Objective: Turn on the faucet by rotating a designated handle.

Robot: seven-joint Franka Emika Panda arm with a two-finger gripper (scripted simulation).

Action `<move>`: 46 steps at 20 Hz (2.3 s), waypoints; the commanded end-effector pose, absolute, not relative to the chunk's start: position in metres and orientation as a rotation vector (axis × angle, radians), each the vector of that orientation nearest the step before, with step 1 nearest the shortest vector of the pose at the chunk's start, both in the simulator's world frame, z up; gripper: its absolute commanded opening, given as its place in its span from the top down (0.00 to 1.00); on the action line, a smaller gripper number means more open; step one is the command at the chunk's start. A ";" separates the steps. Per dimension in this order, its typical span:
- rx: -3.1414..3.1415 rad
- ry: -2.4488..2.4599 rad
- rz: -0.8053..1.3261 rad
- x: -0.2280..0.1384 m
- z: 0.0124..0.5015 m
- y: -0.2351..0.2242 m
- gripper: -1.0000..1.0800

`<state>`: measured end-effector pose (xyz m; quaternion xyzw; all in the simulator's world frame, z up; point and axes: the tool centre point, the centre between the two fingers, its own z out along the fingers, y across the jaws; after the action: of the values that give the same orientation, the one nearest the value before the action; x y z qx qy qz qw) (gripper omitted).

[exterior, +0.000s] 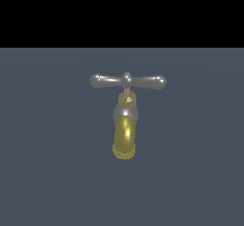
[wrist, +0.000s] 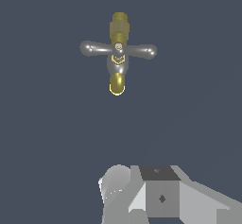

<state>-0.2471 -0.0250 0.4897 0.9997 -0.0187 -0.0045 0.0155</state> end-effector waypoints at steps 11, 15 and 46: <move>3.111 0.040 -0.014 -0.245 0.477 -0.032 1.00; 3.110 0.135 -0.013 -0.243 0.466 -0.038 1.00; 2.853 1.276 -0.008 -0.185 0.317 -0.099 1.00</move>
<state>-0.1892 -0.0968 0.3245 0.9206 0.3904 -0.0028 0.0083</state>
